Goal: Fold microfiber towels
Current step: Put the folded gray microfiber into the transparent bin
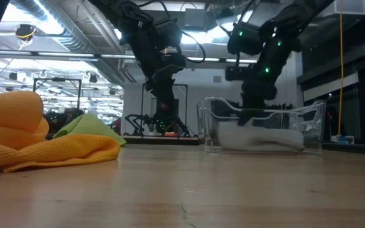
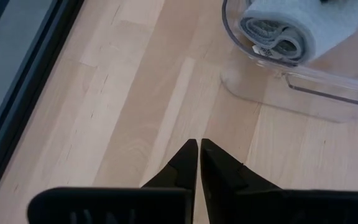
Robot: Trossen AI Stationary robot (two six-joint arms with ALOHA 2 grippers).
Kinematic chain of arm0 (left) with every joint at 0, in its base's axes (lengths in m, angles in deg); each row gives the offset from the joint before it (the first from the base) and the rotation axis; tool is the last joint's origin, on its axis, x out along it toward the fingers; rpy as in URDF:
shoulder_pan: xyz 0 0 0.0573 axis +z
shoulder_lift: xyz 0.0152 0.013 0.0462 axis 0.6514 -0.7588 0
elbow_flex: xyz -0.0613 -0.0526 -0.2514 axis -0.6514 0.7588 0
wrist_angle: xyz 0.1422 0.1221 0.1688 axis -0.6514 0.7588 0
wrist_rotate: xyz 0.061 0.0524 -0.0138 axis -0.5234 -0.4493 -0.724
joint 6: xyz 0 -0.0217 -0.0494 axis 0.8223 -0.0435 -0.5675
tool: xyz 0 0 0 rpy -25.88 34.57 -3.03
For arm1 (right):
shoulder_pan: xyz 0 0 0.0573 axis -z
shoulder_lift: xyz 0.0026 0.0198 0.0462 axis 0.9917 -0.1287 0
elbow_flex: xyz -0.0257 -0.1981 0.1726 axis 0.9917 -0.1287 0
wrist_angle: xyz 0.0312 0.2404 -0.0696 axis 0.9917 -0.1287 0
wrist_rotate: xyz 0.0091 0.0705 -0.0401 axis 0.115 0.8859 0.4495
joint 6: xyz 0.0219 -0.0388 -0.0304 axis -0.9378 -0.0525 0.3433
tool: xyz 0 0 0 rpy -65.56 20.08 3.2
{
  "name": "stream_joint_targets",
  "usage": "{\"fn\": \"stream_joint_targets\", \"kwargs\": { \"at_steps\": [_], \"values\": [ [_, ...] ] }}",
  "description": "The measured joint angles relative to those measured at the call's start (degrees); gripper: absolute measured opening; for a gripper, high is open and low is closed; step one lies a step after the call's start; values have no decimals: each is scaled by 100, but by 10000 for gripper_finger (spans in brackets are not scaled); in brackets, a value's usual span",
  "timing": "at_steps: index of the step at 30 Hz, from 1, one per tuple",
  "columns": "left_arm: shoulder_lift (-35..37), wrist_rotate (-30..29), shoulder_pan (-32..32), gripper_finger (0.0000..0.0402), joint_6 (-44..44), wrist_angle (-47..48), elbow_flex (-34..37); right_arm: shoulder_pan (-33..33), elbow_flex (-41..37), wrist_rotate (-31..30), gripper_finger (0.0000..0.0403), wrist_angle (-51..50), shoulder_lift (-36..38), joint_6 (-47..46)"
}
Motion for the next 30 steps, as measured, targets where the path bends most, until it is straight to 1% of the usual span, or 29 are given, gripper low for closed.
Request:
{"fn": "stream_joint_targets", "kwargs": {
  "at_steps": [2, 5, 9, 12, 14, 18, 21, 25, 27, 30],
  "values": [
    [0, 0, 0, 14, 2, -2, 0, 5, -2, 267, 168, 2, -178, 226],
    [0, 0, 0, 14, 2, -14, 0, 5, -2, 843, 168, 158, -366, 538],
    [0, 0, 0, 14, 2, -23, 0, 7, 20, 1617, 168, 448, -389, 915],
    [0, 0, 0, 14, 3, -23, 0, 7, 151, 2127, 168, 383, -389, 1274],
    [0, -1, 0, 14, 3, -22, 0, 7, 261, 2363, 166, 213, -387, 1575],
    [0, -2, 0, 14, 4, -21, 0, 31, 513, 2331, 158, -340, -387, 1777],
    [0, -2, 0, 14, 4, -21, 0, 63, 765, 1851, 149, -707, -387, 1739],
    [0, -2, 0, 14, 4, -21, 0, 72, 1008, 1131, 139, -922, -378, 1329],
    [0, -2, 0, 14, 4, -20, 0, 79, 986, 1064, 136, -1009, -380, 1186],
    [0, -2, 0, 14, 7, -18, 0, 76, 862, 1168, 132, -1074, -385, 1180]
  ]
}}
